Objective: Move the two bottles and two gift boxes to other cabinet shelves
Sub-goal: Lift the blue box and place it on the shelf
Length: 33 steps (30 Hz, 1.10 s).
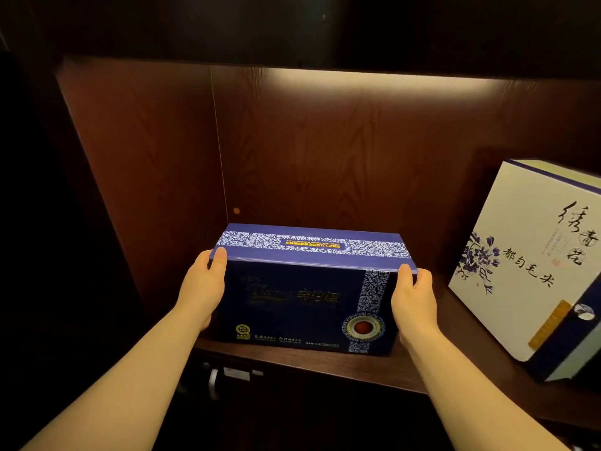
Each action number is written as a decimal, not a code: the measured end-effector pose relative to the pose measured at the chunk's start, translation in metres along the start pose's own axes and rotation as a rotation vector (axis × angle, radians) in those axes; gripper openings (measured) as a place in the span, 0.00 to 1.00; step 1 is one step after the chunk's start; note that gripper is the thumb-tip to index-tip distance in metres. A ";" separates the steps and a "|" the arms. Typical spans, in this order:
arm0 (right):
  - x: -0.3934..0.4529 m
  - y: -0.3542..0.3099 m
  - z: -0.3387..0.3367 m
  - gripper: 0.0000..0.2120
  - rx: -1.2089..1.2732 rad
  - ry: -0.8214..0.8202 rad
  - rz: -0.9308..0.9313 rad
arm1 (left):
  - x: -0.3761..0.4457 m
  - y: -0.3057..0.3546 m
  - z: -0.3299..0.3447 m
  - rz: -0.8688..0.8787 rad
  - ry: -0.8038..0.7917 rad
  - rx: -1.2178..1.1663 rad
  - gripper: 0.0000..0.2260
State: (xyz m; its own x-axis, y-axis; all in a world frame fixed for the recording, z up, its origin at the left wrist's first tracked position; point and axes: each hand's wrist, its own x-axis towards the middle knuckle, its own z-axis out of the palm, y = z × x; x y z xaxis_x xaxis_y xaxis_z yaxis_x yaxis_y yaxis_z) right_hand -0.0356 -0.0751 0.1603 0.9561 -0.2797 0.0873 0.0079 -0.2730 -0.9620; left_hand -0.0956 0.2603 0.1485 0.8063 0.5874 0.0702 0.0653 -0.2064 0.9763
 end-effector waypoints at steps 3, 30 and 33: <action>-0.010 0.002 -0.004 0.15 -0.021 0.014 -0.031 | 0.000 0.000 -0.002 -0.013 -0.012 0.005 0.21; -0.041 0.001 -0.014 0.11 -0.015 0.002 -0.057 | -0.002 -0.009 -0.008 -0.026 0.000 -0.049 0.20; -0.042 0.001 -0.014 0.11 -0.014 0.003 -0.060 | -0.002 -0.008 -0.008 -0.030 -0.006 -0.053 0.19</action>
State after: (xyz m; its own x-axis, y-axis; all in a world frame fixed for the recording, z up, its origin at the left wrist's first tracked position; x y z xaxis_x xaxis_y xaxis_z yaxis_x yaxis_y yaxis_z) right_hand -0.0797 -0.0765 0.1593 0.9532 -0.2651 0.1456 0.0613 -0.3019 -0.9514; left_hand -0.1027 0.2675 0.1423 0.8082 0.5876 0.0392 0.0586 -0.1465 0.9875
